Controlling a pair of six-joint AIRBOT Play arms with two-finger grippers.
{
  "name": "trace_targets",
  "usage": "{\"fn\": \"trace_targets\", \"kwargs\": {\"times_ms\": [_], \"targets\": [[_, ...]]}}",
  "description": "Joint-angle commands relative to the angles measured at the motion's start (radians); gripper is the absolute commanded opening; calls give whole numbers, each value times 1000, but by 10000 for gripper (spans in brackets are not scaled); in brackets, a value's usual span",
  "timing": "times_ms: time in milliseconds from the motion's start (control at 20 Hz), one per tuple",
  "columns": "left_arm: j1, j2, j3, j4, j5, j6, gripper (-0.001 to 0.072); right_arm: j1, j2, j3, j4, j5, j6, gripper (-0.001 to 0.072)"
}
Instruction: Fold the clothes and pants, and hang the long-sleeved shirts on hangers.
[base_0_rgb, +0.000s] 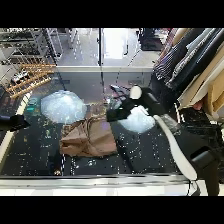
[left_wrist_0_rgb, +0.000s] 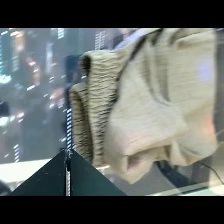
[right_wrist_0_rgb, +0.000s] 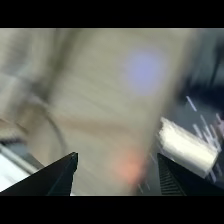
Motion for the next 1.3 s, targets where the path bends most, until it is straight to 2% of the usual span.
{"fn": "trace_targets", "kwargs": {"times_ms": [0, 50, 150, 350, 500, 600, 650, 750, 850, 950, 1100, 1250], "targets": [[2, 3, -4, -47, -1, 2, 14, -161, 8, -232, 128, -3, -40, 596], [2, 3, -10, -48, -1, 2, 14, -174, -2, -285, 182, -55, -84, 651], [2, 2, -20, -47, -1, 2, 14, -182, -60, -320, 304, -102, -178, 658], [2, 2, -21, -46, -19, 7, 14, -161, -208, -267, 545, -118, -303, 658], [2, 2, -21, -47, -40, 21, 14, -105, -323, -148, 605, -110, -275, 653], [2, 2, -21, -47, -63, 21, 14, -40, -394, -57, 627, -80, -254, 625], [2, 2, -21, -47, -69, 21, 14, -3, -420, -13, 645, -73, -259, 499], [2, 2, -21, -47, -69, 21, 14, 50, -432, 63, 641, -97, -257, 35], [3, 2, -21, -47, -81, 25, 14, 48, -405, 135, 600, -89, -191, 17], [4, 2, -21, -47, -113, 32, 14, 5, -322, 175, 474, -57, -90, 16], [4, 2, -21, -47, -121, 49, 14, -121, -130, 175, 375, 10, 10, 15], [4, 2, -21, -47, -121, 82, 14, -300, 75, 175, 333, 14, 99, 14]]}}
